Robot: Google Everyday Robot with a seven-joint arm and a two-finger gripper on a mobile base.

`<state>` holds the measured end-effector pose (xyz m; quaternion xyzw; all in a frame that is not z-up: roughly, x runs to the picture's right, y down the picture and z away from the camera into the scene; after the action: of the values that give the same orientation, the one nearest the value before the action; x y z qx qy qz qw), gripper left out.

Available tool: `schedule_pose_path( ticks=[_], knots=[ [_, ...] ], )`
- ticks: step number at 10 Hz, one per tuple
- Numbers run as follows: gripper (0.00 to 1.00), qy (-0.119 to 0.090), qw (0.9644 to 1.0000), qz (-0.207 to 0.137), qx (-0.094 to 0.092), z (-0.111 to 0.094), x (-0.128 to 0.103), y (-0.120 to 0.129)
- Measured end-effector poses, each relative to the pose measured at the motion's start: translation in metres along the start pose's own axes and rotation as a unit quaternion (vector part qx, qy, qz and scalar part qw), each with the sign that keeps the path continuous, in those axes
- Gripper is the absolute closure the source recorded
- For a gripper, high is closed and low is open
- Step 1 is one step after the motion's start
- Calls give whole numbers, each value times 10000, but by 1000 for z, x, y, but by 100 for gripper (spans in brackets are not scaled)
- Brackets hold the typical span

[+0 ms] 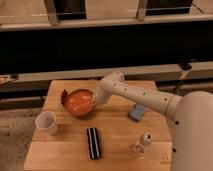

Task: Drag the ceramic bowl in a circle

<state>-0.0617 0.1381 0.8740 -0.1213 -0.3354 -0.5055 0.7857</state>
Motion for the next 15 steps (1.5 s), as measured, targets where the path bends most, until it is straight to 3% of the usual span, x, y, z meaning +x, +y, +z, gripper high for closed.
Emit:
schedule_pose_path(
  ticks=[8,15],
  knots=[
    [100,192,9992,239,-267,4,45,20],
    [100,529,9958,613,-417,-27,87,66]
  ],
)
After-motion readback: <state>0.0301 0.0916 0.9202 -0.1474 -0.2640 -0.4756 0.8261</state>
